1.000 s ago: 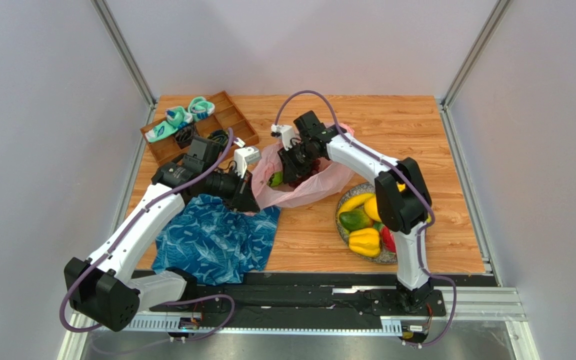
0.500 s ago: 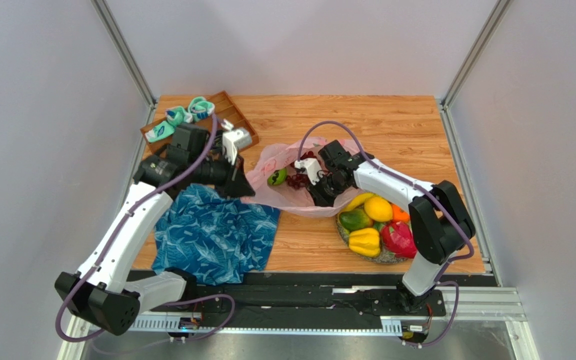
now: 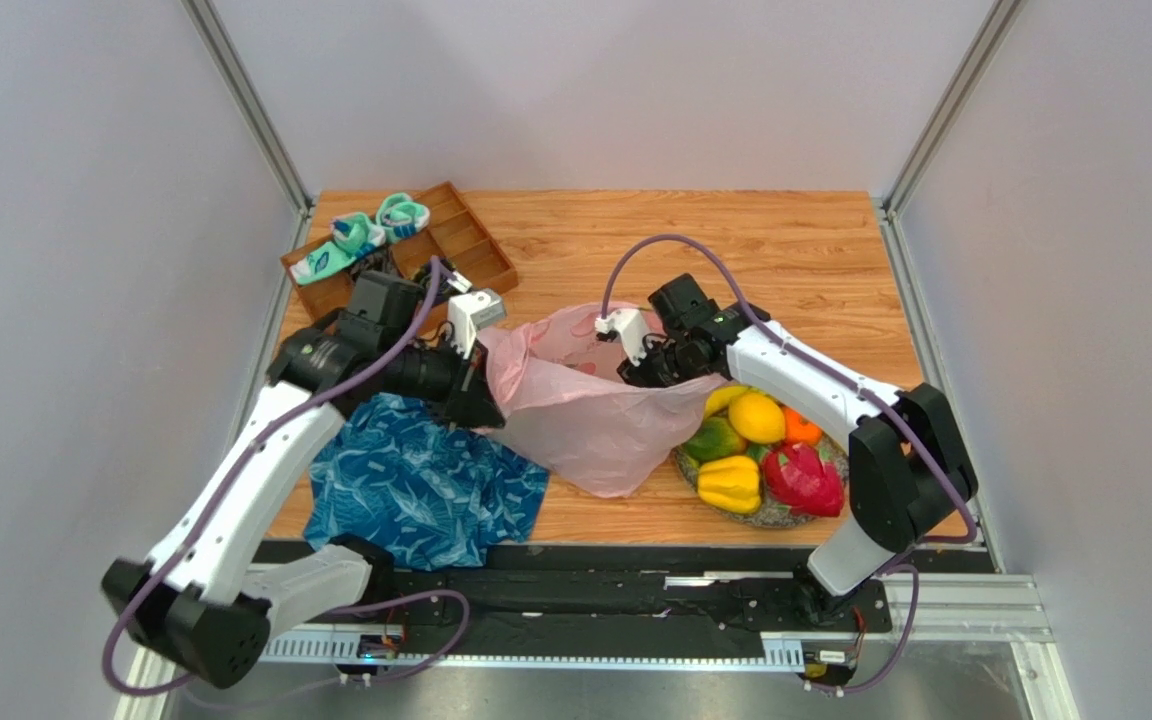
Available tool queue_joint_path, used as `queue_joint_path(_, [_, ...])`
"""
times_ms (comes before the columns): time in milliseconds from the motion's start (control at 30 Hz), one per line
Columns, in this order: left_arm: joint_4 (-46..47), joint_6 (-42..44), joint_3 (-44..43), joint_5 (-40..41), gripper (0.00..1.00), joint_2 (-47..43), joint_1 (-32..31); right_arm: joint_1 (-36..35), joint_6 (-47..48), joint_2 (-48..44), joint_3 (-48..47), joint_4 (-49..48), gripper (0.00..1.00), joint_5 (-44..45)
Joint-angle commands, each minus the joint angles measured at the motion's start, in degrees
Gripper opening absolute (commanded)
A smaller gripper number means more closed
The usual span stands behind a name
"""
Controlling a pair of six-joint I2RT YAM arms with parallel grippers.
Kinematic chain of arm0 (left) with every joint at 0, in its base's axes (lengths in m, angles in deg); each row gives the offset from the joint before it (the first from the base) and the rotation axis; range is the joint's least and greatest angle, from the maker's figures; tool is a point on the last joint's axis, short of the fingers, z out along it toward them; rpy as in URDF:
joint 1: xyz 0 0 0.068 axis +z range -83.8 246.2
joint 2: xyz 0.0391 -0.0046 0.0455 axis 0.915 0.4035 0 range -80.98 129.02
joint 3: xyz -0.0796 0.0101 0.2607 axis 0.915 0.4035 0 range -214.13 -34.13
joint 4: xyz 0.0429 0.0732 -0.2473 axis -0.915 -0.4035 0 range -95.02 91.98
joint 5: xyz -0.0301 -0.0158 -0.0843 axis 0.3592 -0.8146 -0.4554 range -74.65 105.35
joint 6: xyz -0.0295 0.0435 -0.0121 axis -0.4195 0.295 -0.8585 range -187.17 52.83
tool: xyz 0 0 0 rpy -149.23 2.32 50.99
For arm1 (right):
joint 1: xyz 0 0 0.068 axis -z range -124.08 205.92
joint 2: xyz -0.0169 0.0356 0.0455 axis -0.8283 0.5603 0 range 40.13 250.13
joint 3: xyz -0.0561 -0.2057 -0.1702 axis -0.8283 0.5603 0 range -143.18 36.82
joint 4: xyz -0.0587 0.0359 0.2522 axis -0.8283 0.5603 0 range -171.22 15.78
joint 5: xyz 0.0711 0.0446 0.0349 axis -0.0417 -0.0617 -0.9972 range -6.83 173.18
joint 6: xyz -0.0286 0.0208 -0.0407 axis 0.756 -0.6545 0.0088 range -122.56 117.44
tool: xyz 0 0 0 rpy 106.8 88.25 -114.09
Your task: Take the fake fruits out of the plastic bag
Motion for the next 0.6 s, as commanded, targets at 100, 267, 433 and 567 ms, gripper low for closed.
queue_joint_path(100, [3.5, -8.9, 5.5, 13.6, 0.00, -0.2, 5.7, -1.7, 3.7, 3.4, -8.7, -3.9, 0.36, -9.1])
queue_joint_path(267, [3.0, -9.6, 3.3, 26.1, 0.00, 1.6, 10.8, -6.4, -1.3, 10.7, -16.7, -9.1, 0.56, -6.9])
queue_joint_path(433, [2.4, -9.4, 2.0, 24.5, 0.00, 2.3, 13.5, -9.6, -7.2, 20.0, -27.4, -8.1, 0.61, -7.8])
queue_joint_path(567, [3.1, -8.9, 2.0, 19.3, 0.00, 1.6, 13.5, -9.9, -13.4, 27.2, -35.8, -5.3, 0.77, -8.7])
